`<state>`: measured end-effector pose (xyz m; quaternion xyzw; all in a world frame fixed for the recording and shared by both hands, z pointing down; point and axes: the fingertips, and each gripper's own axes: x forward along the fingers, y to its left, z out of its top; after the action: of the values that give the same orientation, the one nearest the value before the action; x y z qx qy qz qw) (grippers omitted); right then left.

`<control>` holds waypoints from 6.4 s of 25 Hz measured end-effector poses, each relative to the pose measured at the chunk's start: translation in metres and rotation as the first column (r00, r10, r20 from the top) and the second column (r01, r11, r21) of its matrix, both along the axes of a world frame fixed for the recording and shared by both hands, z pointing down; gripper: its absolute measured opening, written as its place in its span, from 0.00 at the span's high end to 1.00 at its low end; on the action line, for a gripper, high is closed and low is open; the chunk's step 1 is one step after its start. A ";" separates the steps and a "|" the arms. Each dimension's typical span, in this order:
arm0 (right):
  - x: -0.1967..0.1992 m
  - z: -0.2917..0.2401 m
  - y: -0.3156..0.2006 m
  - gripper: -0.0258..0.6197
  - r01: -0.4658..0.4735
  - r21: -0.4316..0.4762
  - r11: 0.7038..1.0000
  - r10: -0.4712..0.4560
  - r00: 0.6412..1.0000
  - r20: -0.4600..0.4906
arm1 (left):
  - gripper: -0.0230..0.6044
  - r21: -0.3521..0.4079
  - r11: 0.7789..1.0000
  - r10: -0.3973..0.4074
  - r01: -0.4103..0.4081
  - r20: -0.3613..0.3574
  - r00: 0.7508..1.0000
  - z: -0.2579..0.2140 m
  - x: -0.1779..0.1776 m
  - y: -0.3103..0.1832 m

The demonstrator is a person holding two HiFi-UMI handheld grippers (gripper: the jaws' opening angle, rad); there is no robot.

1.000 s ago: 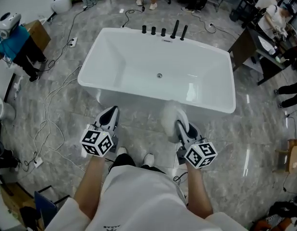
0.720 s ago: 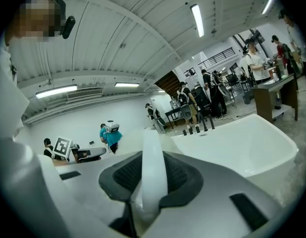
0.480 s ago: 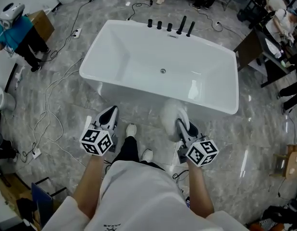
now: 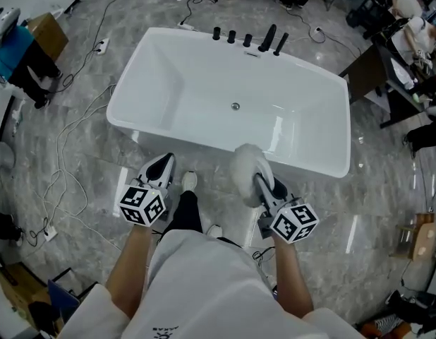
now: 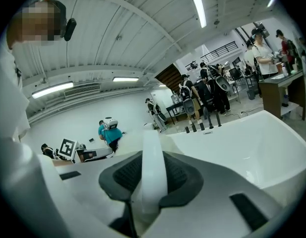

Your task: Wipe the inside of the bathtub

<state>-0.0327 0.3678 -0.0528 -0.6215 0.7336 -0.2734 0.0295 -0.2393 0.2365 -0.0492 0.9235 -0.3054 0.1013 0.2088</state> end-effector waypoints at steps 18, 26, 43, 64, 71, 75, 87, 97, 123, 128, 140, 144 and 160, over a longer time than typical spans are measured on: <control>0.016 0.018 -0.236 0.81 -0.004 -0.101 0.995 0.008 0.999 0.037 | 0.94 -0.088 0.992 0.090 -0.091 -0.015 0.996 0.028 0.042 -0.225; 0.016 0.031 -0.290 0.81 0.070 -0.143 0.987 -0.066 0.997 0.033 | 0.94 -0.120 0.989 0.092 -0.091 0.009 0.996 0.041 0.051 -0.255; -0.085 0.177 -0.368 0.81 0.530 -0.256 0.808 -0.496 0.847 0.190 | 0.94 -0.130 0.906 -0.380 0.404 0.171 0.909 0.113 -0.045 -0.247; -0.276 0.354 -0.487 0.81 0.638 -0.372 0.674 -0.506 0.766 0.397 | 0.94 -0.166 0.837 -0.468 0.522 0.278 0.839 0.272 -0.179 -0.313; -0.330 0.389 -0.515 0.81 0.694 -0.384 0.608 -0.565 0.719 0.405 | 0.94 -0.164 0.840 -0.456 0.518 0.305 0.836 0.305 -0.209 -0.348; -0.354 0.402 -0.529 0.81 0.707 -0.387 0.592 -0.579 0.707 0.406 | 0.94 -0.157 0.829 -0.475 0.536 0.307 0.825 0.317 -0.226 -0.367; -0.406 0.434 -0.549 0.81 0.720 -0.445 0.532 -0.581 0.693 0.427 | 0.94 -0.164 0.791 -0.532 0.589 0.292 0.795 0.330 -0.259 -0.388; -0.380 0.462 -0.537 0.82 0.652 -0.553 0.518 -0.503 0.756 0.420 | 0.94 -0.177 0.835 -0.459 0.522 0.301 0.836 0.334 -0.241 -0.388; -0.200 0.477 -0.422 0.82 0.445 -0.727 0.522 -0.296 0.894 0.335 | 0.94 -0.277 0.958 0.015 0.073 0.302 0.953 0.346 -0.049 -0.352; -0.160 0.480 -0.394 0.82 0.395 -0.755 0.524 -0.237 0.919 0.316 | 0.94 -0.304 0.952 0.111 -0.023 0.274 0.955 0.349 -0.006 -0.335; -0.084 0.485 -0.352 0.82 0.309 -0.783 0.540 -0.184 0.951 0.249 | 0.94 -0.390 0.908 0.275 -0.154 0.278 0.920 0.382 0.074 -0.305; -0.056 0.486 -0.336 0.82 0.286 -0.787 0.547 -0.150 0.958 0.244 | 0.94 -0.410 0.896 0.310 -0.169 0.306 0.900 0.395 0.096 -0.293; 0.045 0.482 -0.268 0.82 0.230 -0.807 0.544 -0.109 0.973 0.204 | 0.94 -0.490 0.824 0.483 -0.286 0.341 0.807 0.425 0.204 -0.216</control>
<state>0.0123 0.0993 0.4292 -0.4697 0.5733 -0.6255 -0.2438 -0.0356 0.0207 0.3753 0.8509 -0.1183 0.4161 0.2980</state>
